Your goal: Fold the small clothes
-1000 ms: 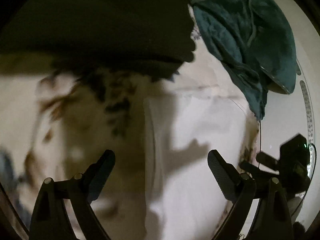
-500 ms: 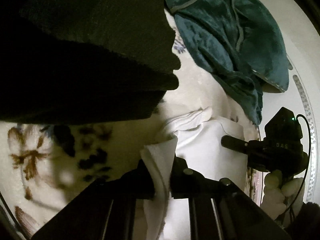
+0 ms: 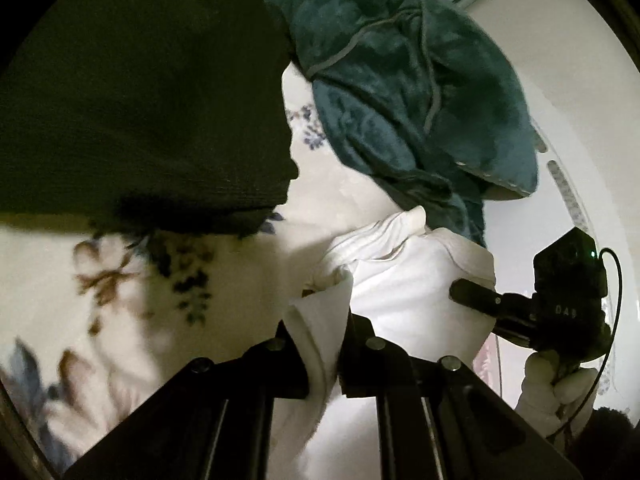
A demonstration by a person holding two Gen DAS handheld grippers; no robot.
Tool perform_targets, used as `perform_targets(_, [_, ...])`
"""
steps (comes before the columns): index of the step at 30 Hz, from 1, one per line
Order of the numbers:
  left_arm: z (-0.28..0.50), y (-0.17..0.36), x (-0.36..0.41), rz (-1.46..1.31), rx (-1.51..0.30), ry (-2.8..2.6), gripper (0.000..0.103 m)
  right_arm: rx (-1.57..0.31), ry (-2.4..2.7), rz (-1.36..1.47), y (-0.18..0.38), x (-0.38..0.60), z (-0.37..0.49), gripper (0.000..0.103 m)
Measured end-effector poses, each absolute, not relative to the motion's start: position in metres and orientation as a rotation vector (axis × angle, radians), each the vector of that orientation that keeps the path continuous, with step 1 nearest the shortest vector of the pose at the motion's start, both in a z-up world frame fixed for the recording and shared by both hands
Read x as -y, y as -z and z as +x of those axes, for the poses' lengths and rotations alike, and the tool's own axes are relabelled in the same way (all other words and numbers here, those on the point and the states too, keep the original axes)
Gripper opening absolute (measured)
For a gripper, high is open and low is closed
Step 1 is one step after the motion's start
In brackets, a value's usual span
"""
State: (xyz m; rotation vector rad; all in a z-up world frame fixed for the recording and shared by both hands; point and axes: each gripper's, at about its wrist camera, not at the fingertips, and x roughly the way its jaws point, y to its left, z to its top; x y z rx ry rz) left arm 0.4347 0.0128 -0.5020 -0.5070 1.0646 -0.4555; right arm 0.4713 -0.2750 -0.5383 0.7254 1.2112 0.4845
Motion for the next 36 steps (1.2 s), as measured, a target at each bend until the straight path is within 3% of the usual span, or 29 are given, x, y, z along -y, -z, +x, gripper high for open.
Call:
perform_targets(7, [0.352,0.476,-0.027,-0.474,-1.113,0.468,0.011,-1.189,-0.550,0.616,0.507,0.264,0.369,0.003])
perform_targets(12, [0.269,0.514,-0.051,-0.533,-1.358,0.431,0.017,-1.364,-0.579,0.503,0.532,0.251,0.284,0.006])
perform_targets(13, [0.258,0.520,-0.057,-0.543,-1.386,0.410,0.030,-1.407,-0.564,0.467,0.539,0.249,0.272,0.014])
perform_targets(14, [0.246,0.525,-0.065,-0.559,-1.412,0.386,0.051,-1.450,-0.549,0.431,0.545,0.249,0.259,0.031])
perform_targets(16, [0.226,0.534,-0.084,-0.632,-1.445,0.336,0.057,-1.518,-0.530,0.392,0.556,0.253,0.234,0.054])
perform_targets(17, [0.222,0.535,-0.090,-0.662,-1.449,0.319,0.057,-1.530,-0.521,0.408,0.559,0.257,0.226,0.059])
perform_targets(24, [0.268,0.519,-0.081,-0.732,-1.357,0.301,0.058,-1.443,-0.376,0.813,0.560,0.307,0.223,0.061])
perform_targets(30, [0.316,0.518,-0.024,-0.466,-1.338,0.331,0.058,-1.397,-0.256,0.862,0.577,0.286,0.266,0.060])
perform_targets(31, [0.316,0.525,-0.013,-0.410,-1.375,0.343,0.058,-1.393,-0.261,0.845,0.579,0.278,0.269,0.054])
perform_targets(32, [0.312,0.531,-0.005,-0.355,-1.405,0.340,0.057,-1.392,-0.257,0.811,0.579,0.271,0.269,0.037])
perform_targets(33, [0.304,0.536,0.003,-0.312,-1.426,0.351,0.057,-1.402,-0.240,0.739,0.578,0.260,0.265,0.029])
perform_targets(36, [0.261,0.549,0.013,-0.215,-1.500,0.402,0.057,-1.446,-0.217,0.634,0.581,0.246,0.237,0.023])
